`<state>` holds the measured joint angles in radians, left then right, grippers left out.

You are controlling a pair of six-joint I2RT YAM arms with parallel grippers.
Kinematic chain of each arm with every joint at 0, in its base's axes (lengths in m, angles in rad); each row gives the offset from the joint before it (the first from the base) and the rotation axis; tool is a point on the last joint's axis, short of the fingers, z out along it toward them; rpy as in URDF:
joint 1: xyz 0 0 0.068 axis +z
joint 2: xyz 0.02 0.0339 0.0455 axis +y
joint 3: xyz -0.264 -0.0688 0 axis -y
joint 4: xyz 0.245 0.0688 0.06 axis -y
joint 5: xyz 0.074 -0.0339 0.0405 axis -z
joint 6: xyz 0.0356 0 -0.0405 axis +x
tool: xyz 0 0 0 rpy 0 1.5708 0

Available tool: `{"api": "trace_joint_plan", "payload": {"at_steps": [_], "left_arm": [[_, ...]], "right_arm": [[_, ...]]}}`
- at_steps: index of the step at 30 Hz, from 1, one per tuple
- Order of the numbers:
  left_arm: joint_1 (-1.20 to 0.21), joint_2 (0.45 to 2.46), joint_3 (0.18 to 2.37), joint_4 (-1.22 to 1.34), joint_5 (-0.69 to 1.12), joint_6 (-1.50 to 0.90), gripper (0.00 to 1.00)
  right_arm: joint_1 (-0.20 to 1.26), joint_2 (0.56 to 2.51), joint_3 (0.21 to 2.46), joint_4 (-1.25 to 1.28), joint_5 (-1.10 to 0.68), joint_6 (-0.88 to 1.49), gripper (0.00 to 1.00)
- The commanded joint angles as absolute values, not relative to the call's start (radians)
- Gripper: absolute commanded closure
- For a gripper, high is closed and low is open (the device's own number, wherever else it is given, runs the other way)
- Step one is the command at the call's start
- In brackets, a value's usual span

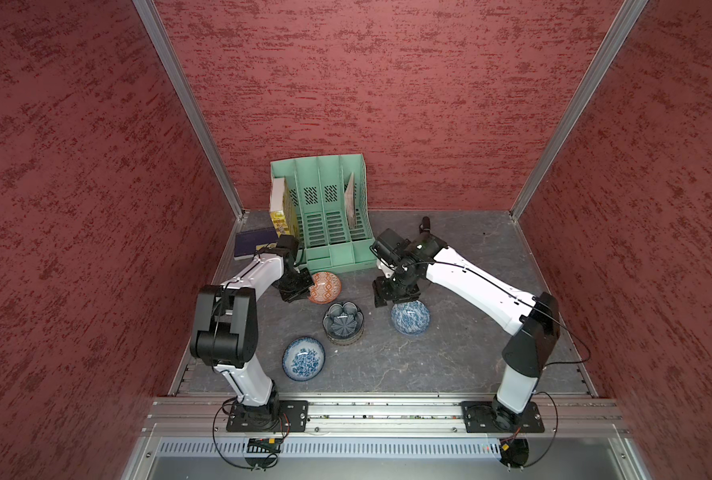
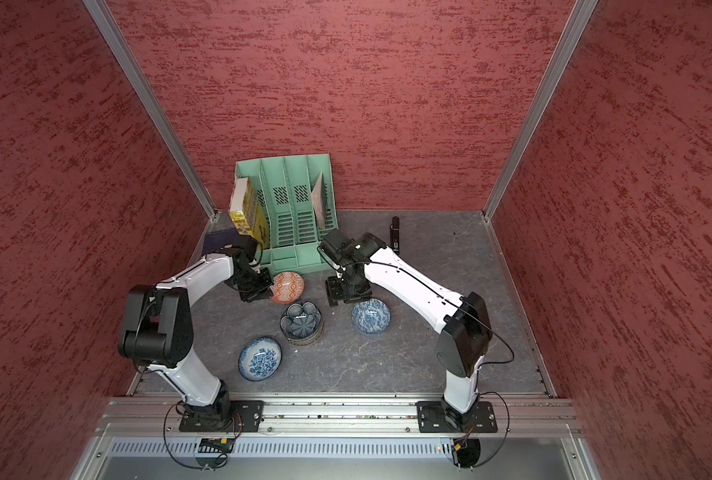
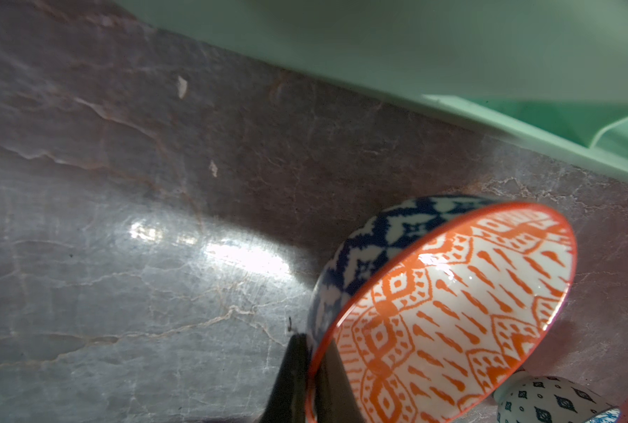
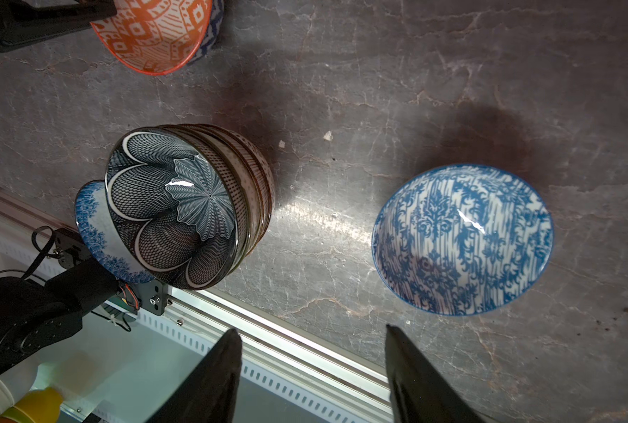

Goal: Stack the bowls
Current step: Pick up the bowl from the center of the board.

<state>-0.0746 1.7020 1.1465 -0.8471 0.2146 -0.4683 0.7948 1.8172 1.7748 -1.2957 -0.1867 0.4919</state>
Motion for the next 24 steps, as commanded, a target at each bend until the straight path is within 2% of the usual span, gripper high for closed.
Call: {"api": "trace_joint_plan", "payload": {"at_steps": [1,13,24], "left_arm": [[-0.068,1.616,1.181,-0.921,0.162,-0.441,1.0],[-0.084,1.474,1.389,-1.184,0.208,-0.378,1.0],[-0.343,1.511,1.558,-1.304,0.251,-0.431,1.0]], "right_arm": [[0.787,1.788,1.787,-1.299,-0.189,0.483,0.35],[0.788,1.843,1.967,-1.347,-0.198,0.469,0.35],[0.79,1.9,2.123,-1.393,-0.154,0.485,0.37]]}}
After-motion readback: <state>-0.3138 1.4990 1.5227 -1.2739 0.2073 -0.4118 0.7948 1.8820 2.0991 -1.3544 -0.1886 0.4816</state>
